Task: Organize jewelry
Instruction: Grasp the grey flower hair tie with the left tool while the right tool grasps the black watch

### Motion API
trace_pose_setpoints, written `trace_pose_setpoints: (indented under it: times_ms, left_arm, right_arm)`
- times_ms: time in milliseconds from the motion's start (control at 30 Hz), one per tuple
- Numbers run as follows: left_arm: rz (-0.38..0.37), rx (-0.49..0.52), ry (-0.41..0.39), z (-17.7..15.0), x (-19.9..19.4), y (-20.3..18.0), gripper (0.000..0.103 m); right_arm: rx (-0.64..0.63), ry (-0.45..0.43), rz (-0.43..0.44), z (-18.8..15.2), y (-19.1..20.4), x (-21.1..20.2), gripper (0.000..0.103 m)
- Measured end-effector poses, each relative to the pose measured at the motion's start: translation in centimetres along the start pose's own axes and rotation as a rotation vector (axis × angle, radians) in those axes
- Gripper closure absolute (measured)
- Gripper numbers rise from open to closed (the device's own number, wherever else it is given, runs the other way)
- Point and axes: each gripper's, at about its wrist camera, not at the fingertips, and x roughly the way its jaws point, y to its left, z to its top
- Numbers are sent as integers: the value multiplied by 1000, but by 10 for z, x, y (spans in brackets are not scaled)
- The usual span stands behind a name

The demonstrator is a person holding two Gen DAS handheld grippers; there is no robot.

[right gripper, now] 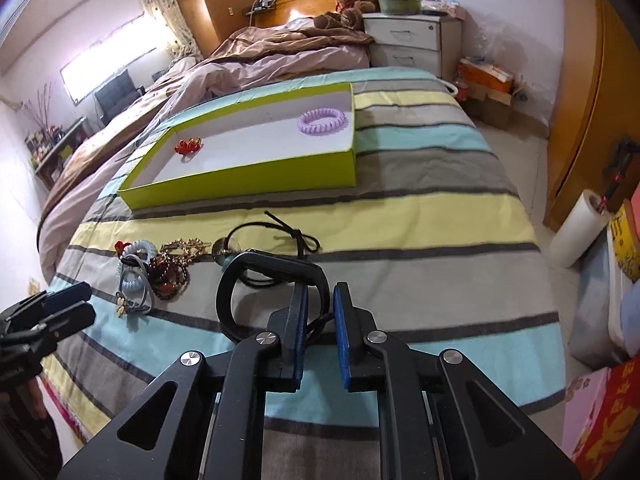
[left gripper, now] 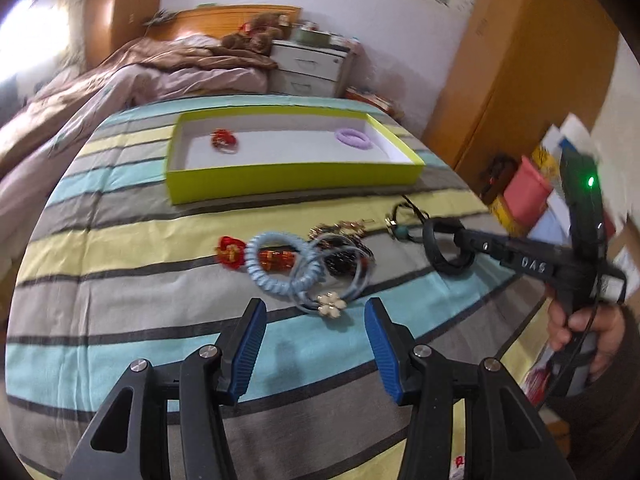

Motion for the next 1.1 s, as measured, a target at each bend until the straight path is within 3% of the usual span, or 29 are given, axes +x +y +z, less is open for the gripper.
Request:
trace_pose_setpoints:
  times_ms: [133, 267, 333, 433, 533, 800, 900, 1100]
  left_arm:
    - [63, 135, 7, -1, 12, -22, 52]
    - [74, 167, 8, 1, 21, -31, 53]
    - [87, 168, 16, 3, 25, -32, 53]
    - [100, 171, 20, 3, 29, -30, 65]
    - [101, 165, 39, 3, 35, -28, 70]
    - [105, 148, 36, 1, 36, -24, 77]
    - [101, 141, 33, 2, 35, -23, 86]
    - [92, 106, 21, 0, 30, -17, 87]
  right_arm:
    - [14, -3, 10, -3, -4, -4, 90]
    - [26, -5, 8, -6, -4, -7, 90]
    - [27, -4, 9, -6, -4, -7, 90]
    - [26, -3, 11, -7, -4, -7, 90]
    - [24, -4, 12, -9, -3, -7, 90]
    - [26, -4, 18, -11, -1, -8, 90]
    - [30, -6, 19, -11, -1, -8, 90]
    - [35, -8, 17, -11, 0, -6, 90]
